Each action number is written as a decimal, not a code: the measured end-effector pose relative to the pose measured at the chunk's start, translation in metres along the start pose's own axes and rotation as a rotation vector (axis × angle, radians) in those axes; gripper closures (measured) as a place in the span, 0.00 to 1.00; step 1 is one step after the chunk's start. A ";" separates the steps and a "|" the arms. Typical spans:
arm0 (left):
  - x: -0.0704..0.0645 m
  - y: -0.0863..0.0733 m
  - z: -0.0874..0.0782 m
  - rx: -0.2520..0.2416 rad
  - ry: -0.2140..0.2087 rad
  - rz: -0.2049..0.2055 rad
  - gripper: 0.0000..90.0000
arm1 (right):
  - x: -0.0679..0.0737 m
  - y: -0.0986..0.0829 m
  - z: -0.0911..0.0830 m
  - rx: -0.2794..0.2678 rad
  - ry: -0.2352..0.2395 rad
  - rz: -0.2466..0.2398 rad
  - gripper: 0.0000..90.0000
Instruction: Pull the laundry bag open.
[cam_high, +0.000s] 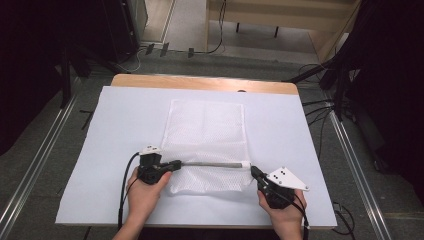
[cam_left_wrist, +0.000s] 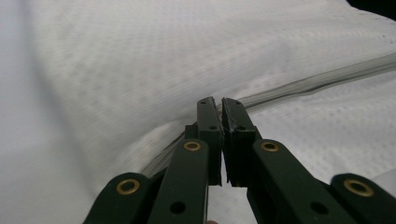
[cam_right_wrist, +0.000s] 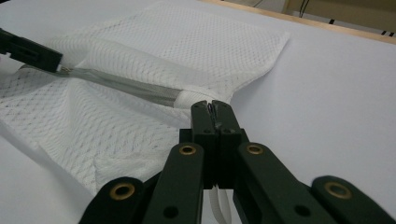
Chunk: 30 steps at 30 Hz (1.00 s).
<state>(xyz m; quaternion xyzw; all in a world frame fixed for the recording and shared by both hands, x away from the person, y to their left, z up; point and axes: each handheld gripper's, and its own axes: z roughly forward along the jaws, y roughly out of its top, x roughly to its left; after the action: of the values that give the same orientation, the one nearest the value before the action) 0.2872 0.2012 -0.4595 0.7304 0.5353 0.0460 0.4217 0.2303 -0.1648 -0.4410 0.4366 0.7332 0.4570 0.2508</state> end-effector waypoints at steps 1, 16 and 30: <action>0.004 -0.002 -0.004 -0.002 0.005 -0.006 0.97 | 0.000 0.000 0.000 0.000 0.000 -0.004 1.00; 0.035 -0.015 -0.045 -0.020 0.070 -0.001 0.97 | -0.003 0.000 0.000 0.012 -0.024 -0.005 1.00; 0.052 -0.030 -0.075 -0.252 0.094 -0.031 0.22 | -0.003 0.000 -0.002 -0.025 0.036 0.017 0.98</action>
<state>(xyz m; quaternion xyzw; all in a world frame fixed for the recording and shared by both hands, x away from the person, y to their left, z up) 0.2478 0.2883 -0.4512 0.6602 0.5557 0.1405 0.4853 0.2297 -0.1680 -0.4400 0.4315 0.7280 0.4761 0.2390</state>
